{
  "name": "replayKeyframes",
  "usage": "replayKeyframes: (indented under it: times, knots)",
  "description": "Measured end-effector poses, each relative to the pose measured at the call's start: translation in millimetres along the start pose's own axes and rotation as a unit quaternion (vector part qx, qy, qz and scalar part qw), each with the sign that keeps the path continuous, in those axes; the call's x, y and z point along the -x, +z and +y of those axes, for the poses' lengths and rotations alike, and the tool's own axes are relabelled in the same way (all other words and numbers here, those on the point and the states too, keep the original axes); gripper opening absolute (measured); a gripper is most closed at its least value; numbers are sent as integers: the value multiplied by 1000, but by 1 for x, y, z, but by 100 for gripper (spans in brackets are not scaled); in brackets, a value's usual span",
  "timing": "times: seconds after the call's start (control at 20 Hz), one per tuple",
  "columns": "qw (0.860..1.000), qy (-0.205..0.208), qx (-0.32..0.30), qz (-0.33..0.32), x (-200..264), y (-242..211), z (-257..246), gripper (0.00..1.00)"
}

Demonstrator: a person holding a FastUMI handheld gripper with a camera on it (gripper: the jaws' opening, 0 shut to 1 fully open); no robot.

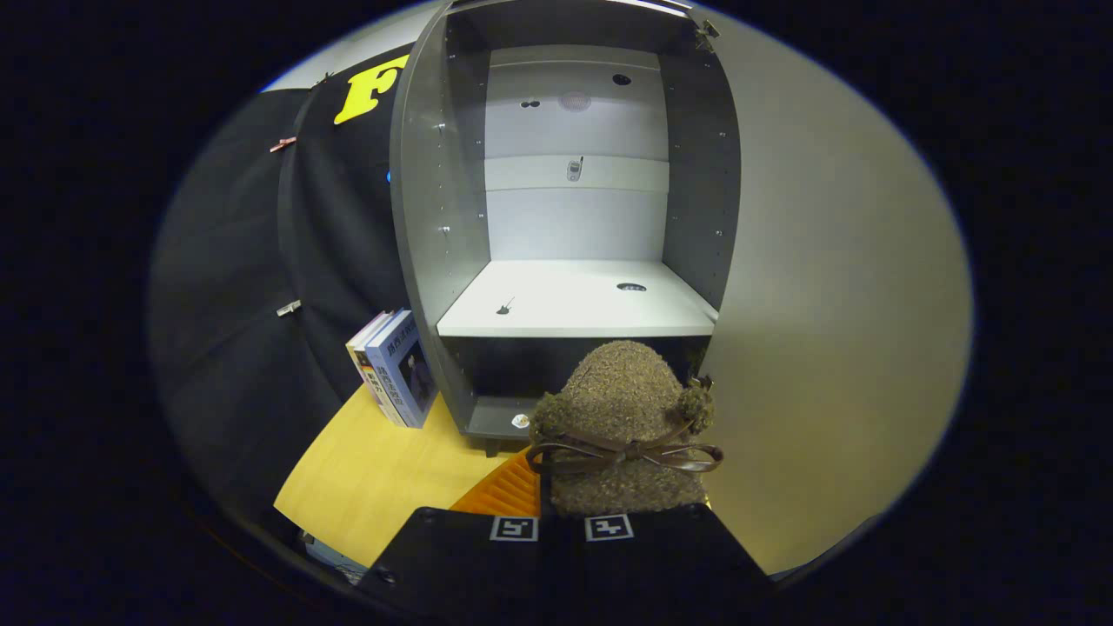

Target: Open the shoe cabinet door, grab the shoes and put them into the shoe cabinet, then close the shoe cabinet door.

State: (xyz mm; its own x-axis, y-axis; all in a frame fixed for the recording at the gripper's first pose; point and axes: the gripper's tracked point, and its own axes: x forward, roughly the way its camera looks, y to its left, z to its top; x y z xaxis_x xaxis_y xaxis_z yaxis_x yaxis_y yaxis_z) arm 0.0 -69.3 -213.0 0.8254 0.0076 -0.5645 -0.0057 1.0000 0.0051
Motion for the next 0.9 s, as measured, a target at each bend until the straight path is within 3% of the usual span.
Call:
replayKeyframes:
  times: [0.5, 0.9]
  knots:
    - [999, -14, -6, -29, -54, 98, -3, 5]
    - [1000, -4, 2, -26, -131, 158, 12, 5]
